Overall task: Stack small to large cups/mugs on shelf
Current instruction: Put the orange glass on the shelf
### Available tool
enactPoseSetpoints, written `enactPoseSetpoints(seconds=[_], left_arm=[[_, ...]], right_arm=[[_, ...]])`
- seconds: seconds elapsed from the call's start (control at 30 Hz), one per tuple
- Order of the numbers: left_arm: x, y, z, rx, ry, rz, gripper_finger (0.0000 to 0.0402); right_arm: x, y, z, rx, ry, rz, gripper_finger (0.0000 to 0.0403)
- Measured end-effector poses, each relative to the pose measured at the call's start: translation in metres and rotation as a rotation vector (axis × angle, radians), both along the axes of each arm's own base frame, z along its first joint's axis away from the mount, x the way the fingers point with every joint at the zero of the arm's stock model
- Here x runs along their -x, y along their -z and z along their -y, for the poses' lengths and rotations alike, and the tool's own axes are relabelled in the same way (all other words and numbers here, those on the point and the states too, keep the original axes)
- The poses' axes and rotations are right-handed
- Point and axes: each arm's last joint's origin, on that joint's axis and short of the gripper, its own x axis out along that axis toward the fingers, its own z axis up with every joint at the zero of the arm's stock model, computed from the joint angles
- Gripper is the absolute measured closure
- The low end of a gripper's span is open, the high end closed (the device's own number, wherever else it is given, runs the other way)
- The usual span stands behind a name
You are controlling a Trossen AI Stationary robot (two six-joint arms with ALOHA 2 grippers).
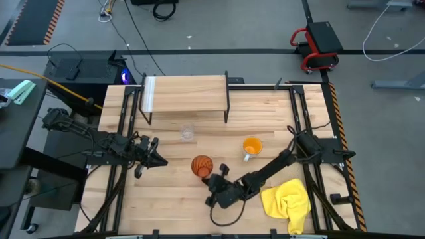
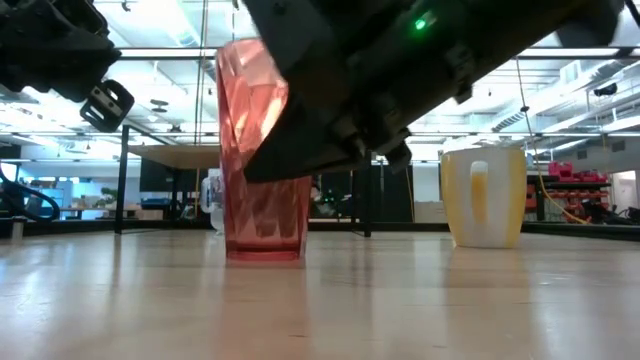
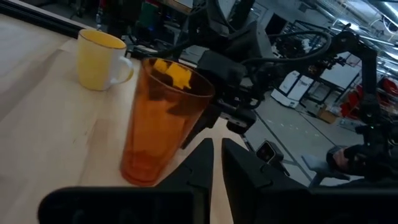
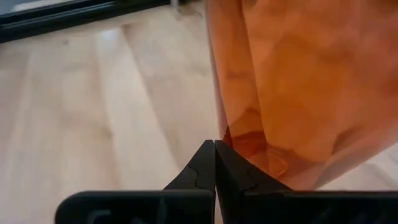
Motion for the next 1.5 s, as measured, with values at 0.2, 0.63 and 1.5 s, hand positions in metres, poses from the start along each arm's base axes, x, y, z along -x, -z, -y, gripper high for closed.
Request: enactPoseSetpoints(seconds=[0.2, 0.63, 1.5], left_arm=[[0.0, 0.001, -0.001, -0.005, -0.031, -0.005, 0.0359], [0.0, 0.004, -0.003, -0.102, -0.11, -0.015, 0.0364], [-0.002, 0.003, -0.01, -0.18, -0.207, 0.0, 0.0367]], right_arm=[[-0.006, 0.002, 0.016, 0.013, 0.039, -0.024, 0.0397], [0.005, -0.013, 0.013, 0.078, -0.022, -0.108, 0.0397], [0.106, -0.239, 0.131, 0.001, 0.123, 0.116, 0.0391]])
